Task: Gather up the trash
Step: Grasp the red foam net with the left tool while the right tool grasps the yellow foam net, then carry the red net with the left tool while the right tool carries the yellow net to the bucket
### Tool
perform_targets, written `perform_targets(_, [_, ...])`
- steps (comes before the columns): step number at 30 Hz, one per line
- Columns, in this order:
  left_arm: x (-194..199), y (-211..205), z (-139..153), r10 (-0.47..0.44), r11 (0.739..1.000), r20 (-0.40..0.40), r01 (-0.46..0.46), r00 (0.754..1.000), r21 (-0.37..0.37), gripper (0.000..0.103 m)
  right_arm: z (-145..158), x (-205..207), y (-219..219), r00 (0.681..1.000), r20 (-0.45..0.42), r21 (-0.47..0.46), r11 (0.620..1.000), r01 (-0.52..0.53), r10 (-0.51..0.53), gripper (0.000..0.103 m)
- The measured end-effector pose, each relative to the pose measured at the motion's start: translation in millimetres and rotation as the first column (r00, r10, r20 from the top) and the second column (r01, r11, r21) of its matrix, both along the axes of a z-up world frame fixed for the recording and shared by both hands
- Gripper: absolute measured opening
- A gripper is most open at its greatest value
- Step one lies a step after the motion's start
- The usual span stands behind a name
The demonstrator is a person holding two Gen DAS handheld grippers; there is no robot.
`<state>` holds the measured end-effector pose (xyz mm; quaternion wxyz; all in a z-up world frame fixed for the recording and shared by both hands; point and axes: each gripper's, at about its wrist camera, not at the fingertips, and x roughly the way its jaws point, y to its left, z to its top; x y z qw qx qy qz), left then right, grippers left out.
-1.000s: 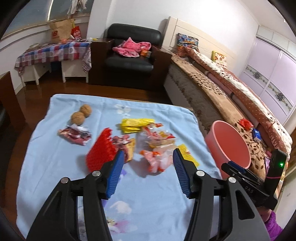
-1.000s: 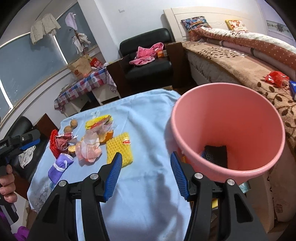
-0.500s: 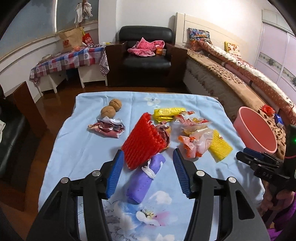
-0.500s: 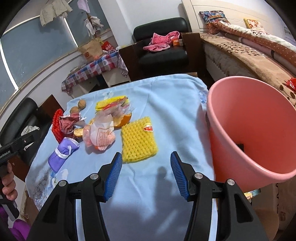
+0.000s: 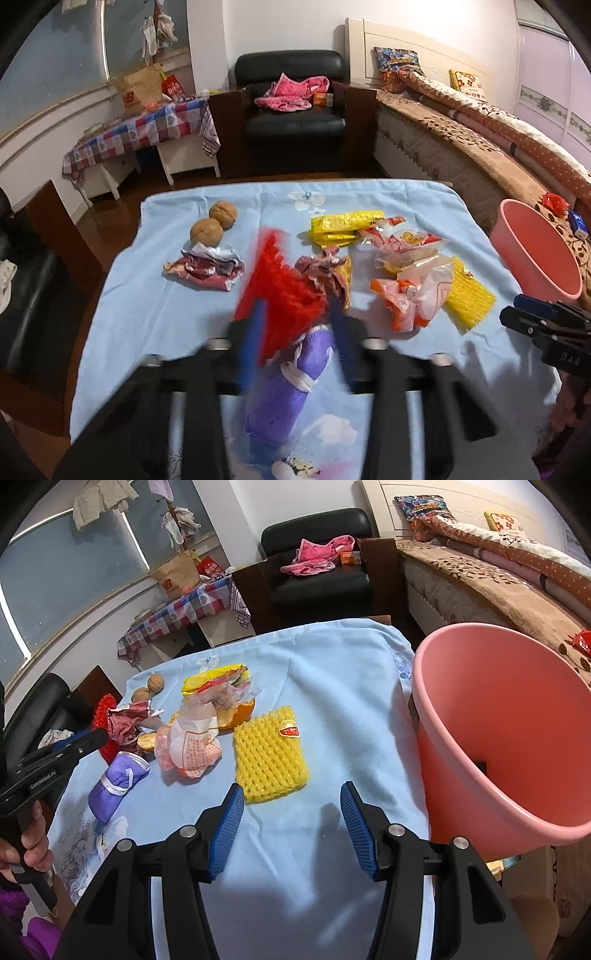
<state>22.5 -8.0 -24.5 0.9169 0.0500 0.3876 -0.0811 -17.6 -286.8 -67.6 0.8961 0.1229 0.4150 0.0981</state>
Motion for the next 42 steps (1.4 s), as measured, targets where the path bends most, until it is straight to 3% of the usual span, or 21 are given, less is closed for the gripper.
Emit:
perform_targets(3, [-1, 6, 0, 0.011, 1.0, 0.002, -0.011, 1.0, -0.022, 0.01, 2, 5, 2, 1.0, 0.001, 0.002, 1.0, -0.005, 0.005, 0.054])
perform_targets(9, [-8, 14, 9, 0.017, 0.999, 0.029, -0.016, 0.999, -0.048, 0.009, 6, 16, 9, 1.0, 0.015, -0.021, 1.0, -0.011, 0.011, 0.054])
perform_targets(18, [-15, 25, 31, 0.03, 0.992, 0.056, -0.023, 0.998, -0.126, 0.009, -7, 40, 13, 0.997, -0.081, -0.014, 1.0, 0.003, -0.004, 0.054])
perform_targets(21, [-13, 25, 36, 0.035, 0.989, 0.053, -0.026, 0.998, -0.147, 0.009, -11, 43, 15, 0.994, -0.105, -0.029, 1.0, -0.004, 0.001, 0.048])
perform_targets(24, [-13, 22, 40, 0.034, 0.988, 0.053, -0.025, 0.998, -0.153, 0.009, -12, 46, 21, 0.994, -0.11, -0.081, 0.997, -0.018, 0.009, 0.035])
perform_targets(25, [-14, 21, 40, 0.032, 0.988, 0.054, -0.023, 0.998, -0.151, 0.009, -13, 45, 22, 0.993, -0.114, -0.069, 0.997, -0.031, 0.023, 0.027])
perform_targets(30, [-15, 12, 44, 0.017, 0.991, 0.062, -0.008, 0.998, -0.136, 0.009, -10, 39, 21, 0.995, -0.097, -0.065, 0.997, -0.042, 0.036, 0.011])
perform_targets(42, [-16, -2, 54, -0.012, 0.99, 0.072, 0.021, 0.997, -0.139, 0.009, 17, 13, -3, 1.0, -0.007, 0.005, 1.0, -0.001, 0.001, 0.009])
